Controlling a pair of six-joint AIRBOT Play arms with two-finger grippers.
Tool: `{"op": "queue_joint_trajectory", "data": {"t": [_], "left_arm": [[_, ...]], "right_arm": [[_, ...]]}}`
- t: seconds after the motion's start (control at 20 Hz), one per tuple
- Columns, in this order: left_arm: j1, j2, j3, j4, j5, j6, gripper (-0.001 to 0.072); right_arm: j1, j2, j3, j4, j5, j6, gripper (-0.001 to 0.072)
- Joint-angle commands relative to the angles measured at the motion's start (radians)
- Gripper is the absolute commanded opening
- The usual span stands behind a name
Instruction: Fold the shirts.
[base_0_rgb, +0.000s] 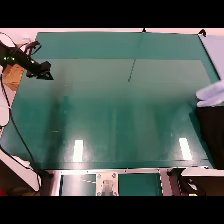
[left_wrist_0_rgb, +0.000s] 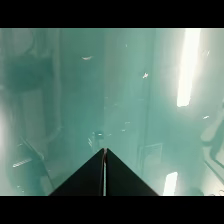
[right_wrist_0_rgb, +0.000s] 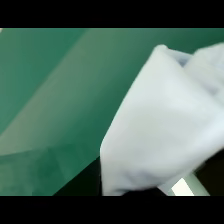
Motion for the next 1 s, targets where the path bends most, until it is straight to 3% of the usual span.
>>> {"op": "queue_joint_trajectory", "data": {"t": [0.0,0.05,0.55,0.7,0.75,0.8,0.85,0.95], "left_arm": [[0.000,0.002,-0.014,-0.006,0.006,0.005,0.0021],[0.000,0.002,-0.014,-0.010,0.008,0.012,0.0022],[0.000,0.002,-0.014,-0.024,-0.006,0.046,0.0022],[0.000,0.002,-0.014,-0.035,-0.001,0.053,0.0022],[0.000,0.002,-0.014,-0.035,-0.001,0.053,0.0021],[0.000,0.002,-0.014,-0.036,-0.001,0.053,0.0022],[0.000,0.002,-0.014,-0.037,0.001,0.053,0.0021],[0.000,0.004,-0.014,-0.056,0.013,0.053,0.0021]], "right_arm": [[-0.079,0.041,0.001,-0.278,0.171,0.091,0.0014],[-0.089,0.044,0.000,-0.357,0.228,0.105,0.0014],[-0.175,0.203,-0.422,-0.692,0.222,0.104,0.0015],[-0.178,0.203,-0.552,-0.759,0.107,0.081,0.0016],[-0.179,0.203,-0.593,-0.761,0.049,0.081,0.0103],[-0.179,0.203,-0.629,-0.761,0.006,0.082,0.0339],[-0.179,0.202,-0.651,-0.761,-0.026,0.082,0.0429],[-0.172,0.195,-0.641,-0.755,-0.059,0.093,0.0427]]}}
